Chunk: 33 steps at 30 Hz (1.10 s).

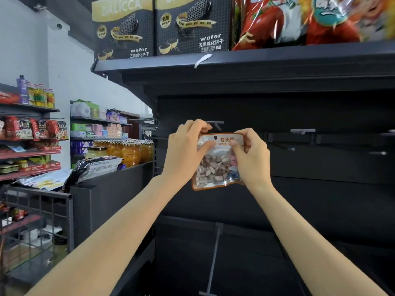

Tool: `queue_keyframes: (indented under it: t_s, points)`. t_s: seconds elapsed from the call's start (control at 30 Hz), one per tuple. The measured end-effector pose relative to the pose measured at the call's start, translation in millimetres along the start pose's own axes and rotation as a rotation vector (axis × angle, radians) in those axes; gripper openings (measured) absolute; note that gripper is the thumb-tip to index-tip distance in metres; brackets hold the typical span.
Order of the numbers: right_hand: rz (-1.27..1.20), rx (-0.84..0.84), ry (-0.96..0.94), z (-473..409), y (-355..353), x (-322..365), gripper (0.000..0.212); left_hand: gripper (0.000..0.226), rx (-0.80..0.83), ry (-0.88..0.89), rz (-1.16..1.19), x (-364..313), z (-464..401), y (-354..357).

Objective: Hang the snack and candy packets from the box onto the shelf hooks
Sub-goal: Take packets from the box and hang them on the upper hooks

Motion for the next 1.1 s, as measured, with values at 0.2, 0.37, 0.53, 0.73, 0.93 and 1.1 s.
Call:
queue_keyframes:
  t_s: [0.2, 0.37, 0.53, 0.73, 0.93, 1.1]
  points:
    - [0.016, -0.047, 0.007, 0.8, 2.9, -2.8, 0.008, 0.024, -0.055, 0.134, -0.156, 4.4, 15.3, -1.2]
    - [0.036, -0.041, -0.002, 2.5, 9.0, -14.5, 0.030, 0.032, 0.074, 0.171, -0.229, 8.3, 24.9, 17.4]
    - [0.201, 0.012, -0.027, -3.2, 21.3, -30.0, 0.033, 0.047, 0.325, 0.099, -0.283, 15.4, 28.7, 43.6]
    - [0.267, 0.175, 0.145, -15.2, 35.7, -71.3, 0.040, 0.061, 0.499, 0.044, -0.374, 35.6, 24.7, 83.8]
    - [0.405, 0.253, 0.186, -25.9, 44.1, -90.0, 0.048, 0.065, 0.525, 0.027, -0.389, 42.2, 24.0, 102.3]
    - [0.556, 0.257, 0.135, -28.1, 44.5, -92.7, 0.048, 0.059, 0.482, -0.007, -0.358, 36.8, 21.1, 100.2]
Point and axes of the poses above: each hand's wrist, its own z-axis away from the middle knuckle, its own y-axis out of the palm, x = y × z, the point moved 5 cm from there along -z, towards the middle knuckle, and after that the axes turned 1 degree about -x, right-handed, at the moved point
